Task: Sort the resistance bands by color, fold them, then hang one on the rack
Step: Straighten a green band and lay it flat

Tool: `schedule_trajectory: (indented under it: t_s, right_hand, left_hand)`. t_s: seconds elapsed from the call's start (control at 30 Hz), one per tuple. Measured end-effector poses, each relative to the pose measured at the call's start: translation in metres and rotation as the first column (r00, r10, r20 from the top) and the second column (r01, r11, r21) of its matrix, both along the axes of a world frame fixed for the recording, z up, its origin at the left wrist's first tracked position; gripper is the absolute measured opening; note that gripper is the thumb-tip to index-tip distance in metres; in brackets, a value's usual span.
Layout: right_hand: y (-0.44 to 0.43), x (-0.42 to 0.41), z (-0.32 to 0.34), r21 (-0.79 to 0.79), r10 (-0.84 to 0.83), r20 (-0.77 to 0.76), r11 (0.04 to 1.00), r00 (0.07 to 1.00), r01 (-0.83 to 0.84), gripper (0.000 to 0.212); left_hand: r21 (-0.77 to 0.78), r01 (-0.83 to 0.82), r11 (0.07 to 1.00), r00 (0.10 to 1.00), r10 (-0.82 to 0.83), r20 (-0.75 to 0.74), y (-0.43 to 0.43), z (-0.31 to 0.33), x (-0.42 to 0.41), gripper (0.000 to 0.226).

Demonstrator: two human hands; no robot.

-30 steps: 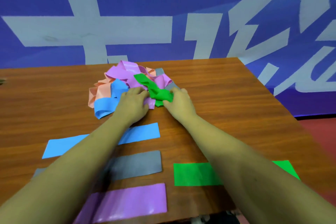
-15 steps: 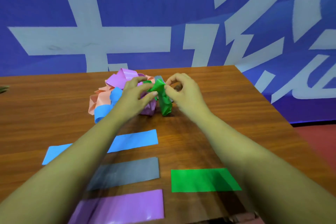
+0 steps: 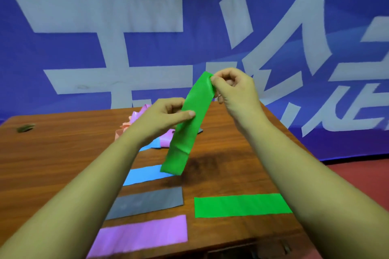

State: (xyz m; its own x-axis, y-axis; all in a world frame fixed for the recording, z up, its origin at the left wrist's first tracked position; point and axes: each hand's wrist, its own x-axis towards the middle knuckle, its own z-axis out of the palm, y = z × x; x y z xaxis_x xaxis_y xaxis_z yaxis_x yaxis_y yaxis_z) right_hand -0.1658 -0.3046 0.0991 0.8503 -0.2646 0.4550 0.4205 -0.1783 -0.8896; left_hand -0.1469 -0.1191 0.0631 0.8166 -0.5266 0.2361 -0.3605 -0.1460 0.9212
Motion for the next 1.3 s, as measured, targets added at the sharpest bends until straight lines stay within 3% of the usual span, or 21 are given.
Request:
schedule_trajectory:
  t_s: [0.13, 0.23, 0.3, 0.4, 0.57, 0.7, 0.87, 0.97, 1.03, 1.13, 1.3]
  right_hand:
    - [-0.003, -0.011, 0.014, -0.008, -0.081, -0.017, 0.997, 0.997, 0.080, 0.015]
    - [-0.010, -0.014, 0.004, -0.128, -0.151, -0.170, 0.983, 0.974, 0.130, 0.011]
    - [-0.012, -0.024, -0.008, -0.169, -0.107, -0.316, 0.984, 0.943, 0.055, 0.012]
    - [-0.006, -0.049, -0.021, -0.082, 0.050, -0.412, 0.992, 0.910, -0.092, 0.008]
    - [0.010, -0.076, -0.029, 0.208, 0.400, -0.306, 0.914, 0.864, -0.349, 0.022]
    - [0.023, -0.082, -0.023, 0.160, 0.358, -0.200, 0.930, 0.912, -0.330, 0.007]
    - [0.029, -0.080, -0.010, 0.109, 0.192, -0.142, 0.978, 0.971, -0.177, 0.011]
    - [0.030, -0.084, -0.010, 0.090, 0.202, -0.144, 0.978, 0.969, -0.191, 0.010]
    - [0.031, -0.091, -0.011, 0.083, 0.227, -0.145, 0.973, 0.963, -0.216, 0.010]
    - [0.028, -0.101, -0.011, 0.060, 0.224, -0.119, 0.974, 0.967, -0.219, 0.012]
    - [0.015, -0.113, -0.012, -0.123, 0.056, -0.046, 0.990, 0.997, -0.061, 0.018]
  left_hand:
    - [0.038, 0.057, 0.998, 0.995, -0.054, -0.086, 0.006, -0.018, -0.021, 0.031]
    - [-0.096, -0.001, 0.995, 0.992, -0.010, -0.122, 0.007, -0.014, -0.036, 0.011]
    - [-0.207, -0.080, 0.975, 0.989, 0.051, -0.139, 0.004, -0.001, -0.042, 0.009]
    - [-0.298, -0.163, 0.941, 0.981, 0.121, -0.153, 0.003, 0.023, -0.044, 0.013]
    - [-0.260, -0.187, 0.948, 0.978, 0.154, -0.142, 0.002, 0.038, -0.043, 0.013]
    - [-0.280, -0.176, 0.944, 0.975, 0.129, -0.180, 0.001, 0.036, -0.052, 0.017]
    - [-0.206, -0.342, 0.917, 0.909, 0.267, -0.319, 0.010, 0.035, -0.065, 0.051]
    - [-0.310, -0.291, 0.905, 0.947, 0.227, -0.228, 0.013, 0.031, -0.080, 0.039]
    - [-0.272, -0.224, 0.936, 0.975, 0.210, -0.077, 0.014, 0.024, -0.088, 0.024]
    - [-0.216, -0.214, 0.953, 0.966, 0.239, 0.095, 0.012, 0.019, -0.095, 0.019]
    - [-0.210, -0.208, 0.955, 0.952, 0.247, 0.181, -0.001, 0.013, -0.105, 0.009]
